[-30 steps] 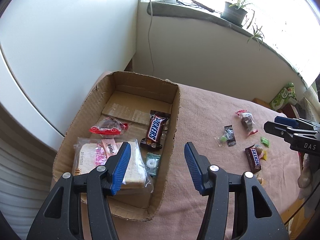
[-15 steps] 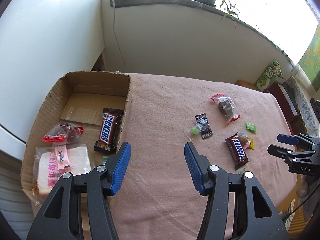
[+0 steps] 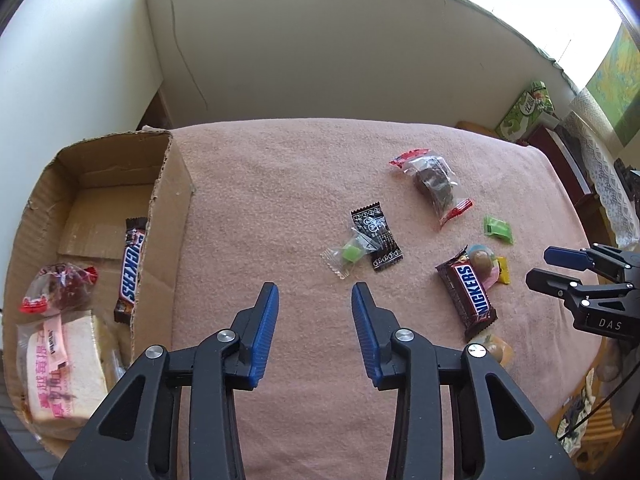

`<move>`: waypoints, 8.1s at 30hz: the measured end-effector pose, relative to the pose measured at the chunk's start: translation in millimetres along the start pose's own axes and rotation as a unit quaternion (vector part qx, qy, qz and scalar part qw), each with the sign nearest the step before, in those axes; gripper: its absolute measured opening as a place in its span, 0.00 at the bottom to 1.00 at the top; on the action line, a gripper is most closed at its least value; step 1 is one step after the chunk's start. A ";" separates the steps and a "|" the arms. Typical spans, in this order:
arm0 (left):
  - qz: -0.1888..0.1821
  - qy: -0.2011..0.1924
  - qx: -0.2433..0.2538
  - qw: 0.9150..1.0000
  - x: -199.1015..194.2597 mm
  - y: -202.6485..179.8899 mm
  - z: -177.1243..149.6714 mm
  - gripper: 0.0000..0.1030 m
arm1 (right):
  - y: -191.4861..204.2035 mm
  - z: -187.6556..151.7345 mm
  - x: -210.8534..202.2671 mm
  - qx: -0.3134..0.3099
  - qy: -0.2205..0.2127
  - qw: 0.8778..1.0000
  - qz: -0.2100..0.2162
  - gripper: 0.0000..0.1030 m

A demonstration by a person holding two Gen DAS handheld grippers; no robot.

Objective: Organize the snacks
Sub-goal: 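Move both tools back over the remaining candies on the table, then grasp the clear green-ball candy with left gripper while right grasps green-wrapped candy, then carry both green candies into the box and open both grippers, then move both tools back over the black candy and Snickers bar, then grasp the black-wrapped candy with left gripper while right grasps Snickers bar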

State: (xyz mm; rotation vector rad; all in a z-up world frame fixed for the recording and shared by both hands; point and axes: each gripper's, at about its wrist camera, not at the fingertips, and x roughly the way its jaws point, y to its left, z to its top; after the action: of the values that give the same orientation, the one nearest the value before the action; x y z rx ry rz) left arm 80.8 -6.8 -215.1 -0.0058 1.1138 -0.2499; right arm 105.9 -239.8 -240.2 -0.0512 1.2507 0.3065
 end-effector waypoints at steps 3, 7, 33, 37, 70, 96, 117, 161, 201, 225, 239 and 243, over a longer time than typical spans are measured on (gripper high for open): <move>0.003 0.005 0.004 1.000 9.0 -3.0 3.0 0.33 | -8.1 7.0 3.8 0.003 -0.004 1.000 -0.009 0.58; 0.003 0.014 0.017 1.000 18.6 -7.2 7.6 0.30 | -15.3 17.4 12.2 -0.013 0.003 1.000 -0.021 0.51; 0.001 0.047 0.123 0.991 61.3 -43.5 22.0 0.27 | 6.2 50.6 55.4 -0.125 0.049 0.991 0.005 0.45; 0.004 0.046 0.122 0.991 63.4 -47.5 21.7 0.22 | 8.6 53.6 57.2 -0.125 0.053 0.991 0.011 0.37; -0.023 0.008 0.051 0.998 22.6 -7.4 7.7 0.14 | -5.4 39.9 26.4 -0.051 -0.001 0.997 0.053 0.05; 0.040 -0.057 -0.059 0.996 -52.0 98.6 9.5 0.14 | 162.9 94.3 -17.9 -0.156 -0.062 0.977 0.129 0.05; 0.065 -0.062 -0.107 0.990 -57.0 150.0 3.0 0.14 | 277.6 136.5 18.0 -0.227 -0.038 0.959 0.162 0.05; 0.081 -0.070 -0.114 0.988 -70.5 150.0 -5.7 0.38 | 264.8 137.8 -1.3 -0.215 -0.061 0.967 0.123 0.60; -0.008 -0.032 -0.033 0.999 -35.7 24.3 -6.1 0.38 | 36.6 -5.0 -15.8 -0.013 -0.024 0.999 0.046 0.50; -0.061 0.026 -0.024 0.997 34.2 -31.6 34.3 0.38 | 54.3 1.6 45.0 -0.015 0.035 0.996 0.074 0.31; -0.031 0.049 -0.001 0.998 64.9 -52.2 38.5 0.38 | 70.9 8.6 61.4 -0.009 0.038 0.998 0.039 0.31; -0.001 0.041 0.022 0.999 67.4 -60.3 38.1 0.27 | 74.8 7.7 63.6 -0.009 0.038 0.999 0.030 0.29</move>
State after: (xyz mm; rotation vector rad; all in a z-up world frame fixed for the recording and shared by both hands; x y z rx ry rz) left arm 130.9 -83.6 -250.2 0.0426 1.1898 -0.2795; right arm 111.7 -153.8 -287.8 -0.0402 1.3271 0.3712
